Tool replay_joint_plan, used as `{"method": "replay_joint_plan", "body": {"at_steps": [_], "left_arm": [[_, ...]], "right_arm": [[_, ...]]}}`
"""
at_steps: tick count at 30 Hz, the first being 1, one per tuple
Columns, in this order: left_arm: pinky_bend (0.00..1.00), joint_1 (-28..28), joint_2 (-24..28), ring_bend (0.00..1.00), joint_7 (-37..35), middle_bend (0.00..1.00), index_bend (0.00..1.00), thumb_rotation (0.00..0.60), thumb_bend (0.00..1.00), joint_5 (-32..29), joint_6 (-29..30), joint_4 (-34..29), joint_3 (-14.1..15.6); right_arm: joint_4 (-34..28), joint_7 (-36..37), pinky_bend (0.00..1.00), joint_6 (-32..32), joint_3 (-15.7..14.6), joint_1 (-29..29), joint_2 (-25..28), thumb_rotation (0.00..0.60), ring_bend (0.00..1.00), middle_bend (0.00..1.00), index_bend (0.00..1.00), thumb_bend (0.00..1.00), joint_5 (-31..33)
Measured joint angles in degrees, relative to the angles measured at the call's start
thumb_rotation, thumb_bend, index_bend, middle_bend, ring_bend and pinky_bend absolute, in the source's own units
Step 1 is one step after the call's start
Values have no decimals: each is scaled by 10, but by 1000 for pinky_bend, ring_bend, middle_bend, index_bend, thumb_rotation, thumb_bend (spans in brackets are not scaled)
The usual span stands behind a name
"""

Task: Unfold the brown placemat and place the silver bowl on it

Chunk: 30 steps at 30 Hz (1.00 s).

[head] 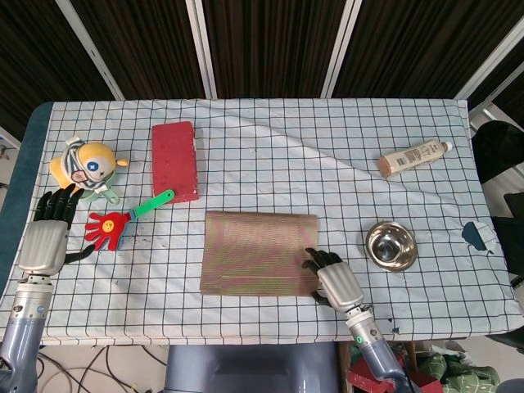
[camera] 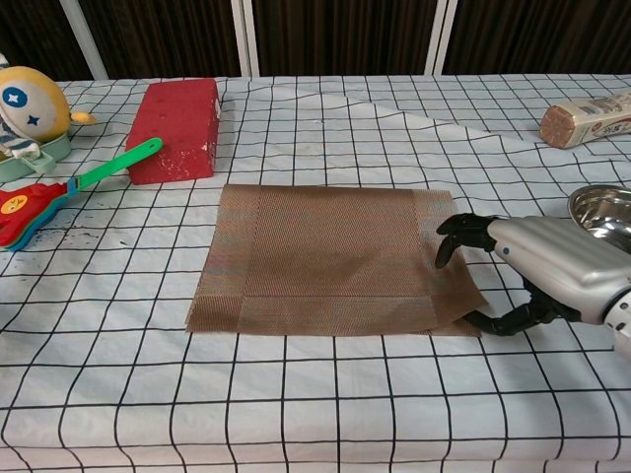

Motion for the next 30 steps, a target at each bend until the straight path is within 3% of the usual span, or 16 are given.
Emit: {"method": "replay_joint_plan", "body": {"at_steps": [5, 17, 25, 30], "left_arm": [[0, 0, 0, 0, -1, 0, 0, 600, 34, 0, 0, 0, 0], [0, 0, 1, 0, -2, 0, 0, 600, 34, -1, 0, 0, -1], [0, 0, 2, 0, -5, 0, 0, 600, 34, -3, -2, -1, -1], [0, -1, 2, 0, -6, 0, 0, 600, 34, -5, -2, -1, -4]], "right_arm": [[1, 5, 253, -2, -1, 0, -1, 600, 188, 148, 512, 444, 1], [-6, 17, 254, 0, -9, -4, -1, 600, 188, 156, 582, 484, -4], [-94, 49, 253, 2, -5, -8, 21, 600, 188, 164, 599, 488, -1], [-130, 45, 253, -4, 22, -1, 36, 600, 188, 164, 601, 494, 24]]}}
